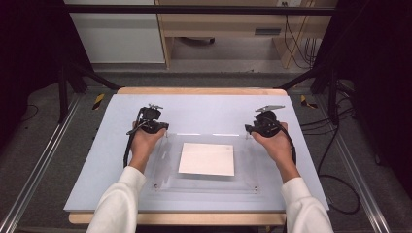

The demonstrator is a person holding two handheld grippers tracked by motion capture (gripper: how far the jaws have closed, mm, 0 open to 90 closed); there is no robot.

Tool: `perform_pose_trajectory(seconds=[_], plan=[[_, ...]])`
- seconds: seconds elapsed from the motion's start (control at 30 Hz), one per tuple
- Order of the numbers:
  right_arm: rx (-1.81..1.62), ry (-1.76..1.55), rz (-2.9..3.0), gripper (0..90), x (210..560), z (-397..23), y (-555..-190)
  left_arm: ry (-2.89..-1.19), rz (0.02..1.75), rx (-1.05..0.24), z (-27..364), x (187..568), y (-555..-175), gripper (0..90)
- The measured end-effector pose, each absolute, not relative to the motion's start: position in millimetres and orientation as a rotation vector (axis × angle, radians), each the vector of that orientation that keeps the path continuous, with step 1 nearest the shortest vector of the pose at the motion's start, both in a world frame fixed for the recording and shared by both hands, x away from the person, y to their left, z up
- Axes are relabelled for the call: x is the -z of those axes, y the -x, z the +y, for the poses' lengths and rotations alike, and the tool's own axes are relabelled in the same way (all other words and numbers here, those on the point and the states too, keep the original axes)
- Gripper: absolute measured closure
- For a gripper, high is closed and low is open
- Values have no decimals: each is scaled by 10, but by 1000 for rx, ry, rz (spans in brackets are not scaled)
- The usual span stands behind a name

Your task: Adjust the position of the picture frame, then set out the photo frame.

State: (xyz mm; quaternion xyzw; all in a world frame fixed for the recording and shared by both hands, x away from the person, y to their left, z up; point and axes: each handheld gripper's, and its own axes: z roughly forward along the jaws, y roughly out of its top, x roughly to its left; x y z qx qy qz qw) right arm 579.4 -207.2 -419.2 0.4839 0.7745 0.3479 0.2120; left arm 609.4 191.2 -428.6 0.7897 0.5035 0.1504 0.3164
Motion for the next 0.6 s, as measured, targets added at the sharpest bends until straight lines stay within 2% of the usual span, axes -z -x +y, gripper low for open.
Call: perform_pose_trajectory(seconds=[0.37,0.6], plan=[[-1035,-1141,2076,210,4233,-2221,-5028,-2089,1330,-390,1908,4283,-6097,853],[-1116,-1131,2056,124,4276,-2327,-4645,-2089,1335,-398,1895,4285,-6089,852]])
